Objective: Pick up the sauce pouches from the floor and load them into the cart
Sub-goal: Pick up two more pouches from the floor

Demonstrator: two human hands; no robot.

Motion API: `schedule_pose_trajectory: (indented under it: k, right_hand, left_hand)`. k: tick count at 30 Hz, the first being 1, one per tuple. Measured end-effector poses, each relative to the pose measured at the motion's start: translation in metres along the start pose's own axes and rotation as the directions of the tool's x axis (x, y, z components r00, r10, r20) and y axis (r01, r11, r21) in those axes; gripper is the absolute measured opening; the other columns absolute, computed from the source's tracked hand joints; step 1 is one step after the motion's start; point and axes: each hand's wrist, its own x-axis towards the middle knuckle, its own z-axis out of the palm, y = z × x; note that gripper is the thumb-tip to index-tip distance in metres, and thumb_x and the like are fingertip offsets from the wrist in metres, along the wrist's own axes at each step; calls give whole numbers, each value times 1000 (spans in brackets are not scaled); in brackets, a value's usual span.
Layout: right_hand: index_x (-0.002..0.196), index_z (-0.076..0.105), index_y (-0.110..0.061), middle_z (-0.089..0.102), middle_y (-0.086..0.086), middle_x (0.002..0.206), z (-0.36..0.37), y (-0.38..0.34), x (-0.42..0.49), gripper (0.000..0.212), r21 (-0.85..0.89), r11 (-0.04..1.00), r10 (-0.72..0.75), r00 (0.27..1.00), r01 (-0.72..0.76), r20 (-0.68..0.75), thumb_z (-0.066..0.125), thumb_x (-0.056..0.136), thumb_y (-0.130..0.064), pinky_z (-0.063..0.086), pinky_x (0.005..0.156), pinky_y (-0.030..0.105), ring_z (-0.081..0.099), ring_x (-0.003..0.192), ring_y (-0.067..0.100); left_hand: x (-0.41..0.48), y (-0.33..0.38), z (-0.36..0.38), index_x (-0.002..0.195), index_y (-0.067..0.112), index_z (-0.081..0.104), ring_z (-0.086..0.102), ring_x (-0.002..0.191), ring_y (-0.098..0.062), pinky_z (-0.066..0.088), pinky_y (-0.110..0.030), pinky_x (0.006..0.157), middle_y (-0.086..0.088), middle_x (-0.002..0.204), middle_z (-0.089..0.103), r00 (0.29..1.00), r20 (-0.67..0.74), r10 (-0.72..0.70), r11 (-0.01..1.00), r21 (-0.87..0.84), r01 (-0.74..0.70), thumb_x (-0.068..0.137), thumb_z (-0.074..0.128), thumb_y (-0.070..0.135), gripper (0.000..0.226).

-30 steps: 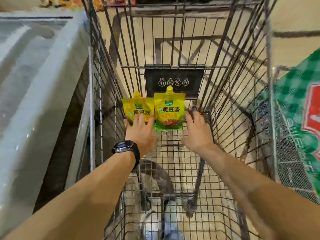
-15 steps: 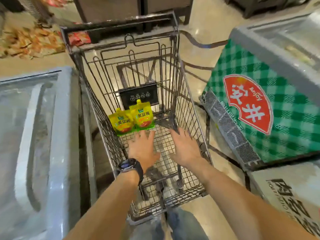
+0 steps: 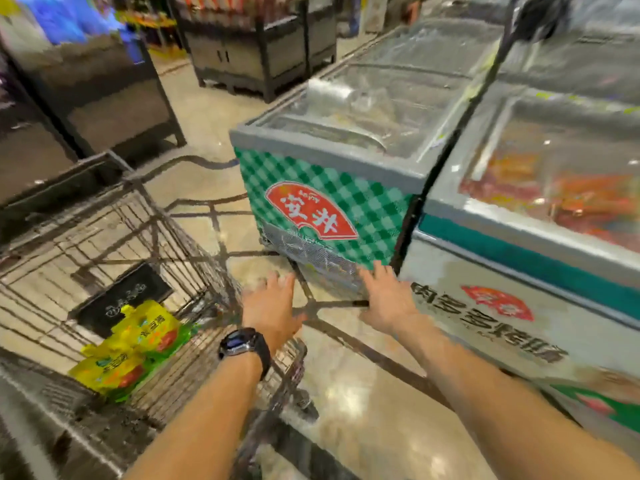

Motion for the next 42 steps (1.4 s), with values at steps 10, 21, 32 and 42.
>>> schedule_pose_trajectory:
  k: [10, 21, 32, 42]
  right_hand:
    - [148, 25, -28, 33, 10, 148, -9, 315, -205, 76, 176, 762, 637, 770, -624, -30, 66, 85, -33, 45, 100, 46, 41, 131, 31]
    - [148, 22, -27, 34, 5, 144, 23, 471, -433, 83, 299, 181, 974, 213, -937, 77, 70, 81, -39, 48, 95, 43, 40, 131, 28]
    - [148, 25, -26, 33, 6, 143, 33, 553, -526, 82, 354, -278, 959, -239, -893, 151, 69, 81, -42, 48, 90, 41, 41, 128, 29]
    - [142, 31, -25, 39, 5, 137, 59, 571, -637, 78, 350, -643, 766, -584, -681, 269, 68, 78, -48, 50, 91, 44, 46, 124, 28]
  left_hand:
    - [6, 350, -30, 152, 28, 24, 46, 128, -36, 50, -51, 96, -13, 148, 35, 834, -17, 551, 834, 59, -549, 88, 62, 53, 78]
    - [-82, 663, -26, 148, 26, 29, 47, 126, -34, 48, -49, 98, -10, 144, 39, 295, 74, 953, 283, 137, -949, 88, 62, 56, 75]
    - [-141, 893, -20, 151, 23, 25, 42, 129, -39, 48, -52, 98, -13, 147, 33, -197, 181, 964, -218, 109, -970, 90, 61, 52, 77]
    - [-253, 1026, 13, 150, 24, 25, 46, 126, -36, 50, -47, 93, -12, 143, 37, -493, 233, 838, -513, 34, -858, 90, 60, 53, 76]
